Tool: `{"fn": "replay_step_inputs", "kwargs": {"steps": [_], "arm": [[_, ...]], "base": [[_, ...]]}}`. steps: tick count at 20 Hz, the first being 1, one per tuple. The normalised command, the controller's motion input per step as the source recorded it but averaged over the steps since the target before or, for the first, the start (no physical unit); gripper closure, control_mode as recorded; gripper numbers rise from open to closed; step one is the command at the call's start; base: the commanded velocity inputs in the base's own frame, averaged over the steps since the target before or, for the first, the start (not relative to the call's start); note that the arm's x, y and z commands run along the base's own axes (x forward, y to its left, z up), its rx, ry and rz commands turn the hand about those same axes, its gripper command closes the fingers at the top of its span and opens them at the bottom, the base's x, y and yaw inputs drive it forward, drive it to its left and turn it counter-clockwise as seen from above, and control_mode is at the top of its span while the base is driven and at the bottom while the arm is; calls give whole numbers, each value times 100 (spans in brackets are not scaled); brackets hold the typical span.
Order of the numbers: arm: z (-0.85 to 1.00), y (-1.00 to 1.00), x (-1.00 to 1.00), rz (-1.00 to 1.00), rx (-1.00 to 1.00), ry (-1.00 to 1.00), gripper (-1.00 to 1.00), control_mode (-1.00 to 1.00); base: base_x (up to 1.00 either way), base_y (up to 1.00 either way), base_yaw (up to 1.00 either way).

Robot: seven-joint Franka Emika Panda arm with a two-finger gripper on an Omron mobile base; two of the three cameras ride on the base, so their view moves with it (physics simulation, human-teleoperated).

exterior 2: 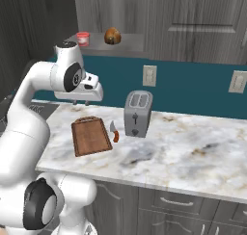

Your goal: Pick the bread, place it on the cutting board, pick the jam, place it on the counter, and close the cabinet.

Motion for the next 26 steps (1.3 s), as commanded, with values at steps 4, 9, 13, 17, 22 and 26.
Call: {"fn": "replay_step_inputs", "kwargs": {"steps": [4,9,13,17,22,26], "arm": [[0,1,0,0,0,0,-100,-100],[1,0,-15,0,0,-14,-100,-100],[9,0,-31,0,0,-25,-100,-100],[17,0,-28,0,0,-25,-100,-100],[31,0,-12,0,0,-13,-100,-100],[29,-2,-2,4,2,-4,-100,-100]], "base": [[0,0,0],[0,0,0],[0,0,0],[0,0,0],[0,0,0],[0,0,0]]}}
